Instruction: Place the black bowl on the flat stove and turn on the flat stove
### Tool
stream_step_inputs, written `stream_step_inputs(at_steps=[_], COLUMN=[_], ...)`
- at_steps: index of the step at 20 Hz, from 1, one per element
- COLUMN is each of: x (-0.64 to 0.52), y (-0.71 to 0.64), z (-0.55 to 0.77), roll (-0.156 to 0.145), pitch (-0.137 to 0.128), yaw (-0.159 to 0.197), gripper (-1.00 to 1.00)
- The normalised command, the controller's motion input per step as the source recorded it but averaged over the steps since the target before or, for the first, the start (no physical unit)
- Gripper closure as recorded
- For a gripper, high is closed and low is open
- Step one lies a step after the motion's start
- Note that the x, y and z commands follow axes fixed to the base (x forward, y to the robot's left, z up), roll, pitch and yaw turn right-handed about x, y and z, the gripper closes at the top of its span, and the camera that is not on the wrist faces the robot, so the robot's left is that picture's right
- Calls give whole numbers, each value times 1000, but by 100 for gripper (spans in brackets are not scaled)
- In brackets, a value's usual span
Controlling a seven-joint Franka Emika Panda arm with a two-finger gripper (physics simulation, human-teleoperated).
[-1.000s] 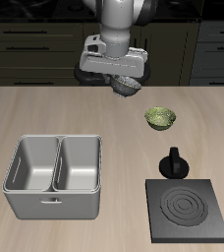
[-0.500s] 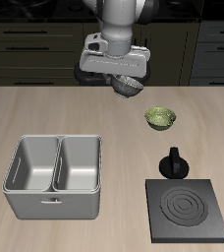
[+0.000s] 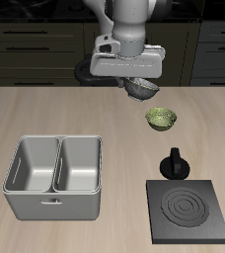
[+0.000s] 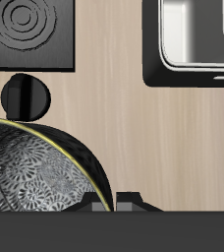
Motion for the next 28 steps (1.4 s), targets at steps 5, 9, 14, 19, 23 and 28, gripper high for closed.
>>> stream_step_inputs(at_steps=[5, 9, 14, 19, 23, 28], x=[419, 391, 324, 400, 260, 288], y=[152, 85, 58, 201, 290, 310], z=[119, 32, 14, 57, 159, 106], roll=[23, 14, -6, 22, 20, 25], pitch=[9, 27, 14, 5, -21, -12], yaw=[17, 10, 11, 25, 13, 15], gripper=[100, 100, 100, 100, 100, 100])
